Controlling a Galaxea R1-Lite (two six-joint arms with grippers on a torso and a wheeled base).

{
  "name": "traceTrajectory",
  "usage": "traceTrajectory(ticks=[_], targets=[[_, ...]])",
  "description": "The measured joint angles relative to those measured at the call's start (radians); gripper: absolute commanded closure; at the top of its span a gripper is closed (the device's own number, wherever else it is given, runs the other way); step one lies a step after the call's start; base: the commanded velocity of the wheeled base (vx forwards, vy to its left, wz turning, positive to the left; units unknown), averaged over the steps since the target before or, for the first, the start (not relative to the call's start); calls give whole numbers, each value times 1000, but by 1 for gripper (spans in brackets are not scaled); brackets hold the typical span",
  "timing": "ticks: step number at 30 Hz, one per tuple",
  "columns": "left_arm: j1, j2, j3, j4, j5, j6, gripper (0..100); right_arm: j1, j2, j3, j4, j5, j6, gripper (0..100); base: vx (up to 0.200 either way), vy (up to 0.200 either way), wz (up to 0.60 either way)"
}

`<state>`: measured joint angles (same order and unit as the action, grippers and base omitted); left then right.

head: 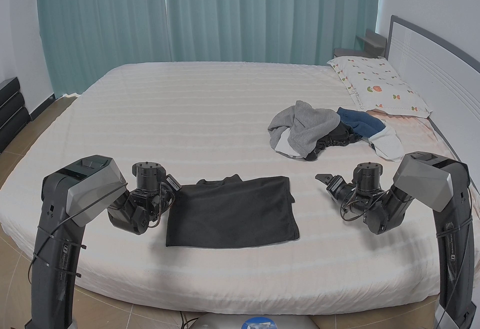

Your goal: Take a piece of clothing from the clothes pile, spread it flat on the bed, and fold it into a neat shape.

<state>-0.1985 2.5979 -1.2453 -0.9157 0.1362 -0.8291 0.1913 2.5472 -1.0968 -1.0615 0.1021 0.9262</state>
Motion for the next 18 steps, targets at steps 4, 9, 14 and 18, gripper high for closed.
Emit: traceTrajectory(ticks=[4,9,14,18], targets=[[0,0,10,-1,10,0,100,31,1,-19,10,-12,-27,0,0,0,0],[-1,-1,23,-5,29,0,100,43,2,-61,57,-20,-83,0,0,0,0],[0,-1,28,-6,44,0,100,90,1,-136,97,-23,-129,0,0,0,0],[1,-1,29,-7,47,-1,100,146,14,-198,158,-24,-133,0,0,0,0]])
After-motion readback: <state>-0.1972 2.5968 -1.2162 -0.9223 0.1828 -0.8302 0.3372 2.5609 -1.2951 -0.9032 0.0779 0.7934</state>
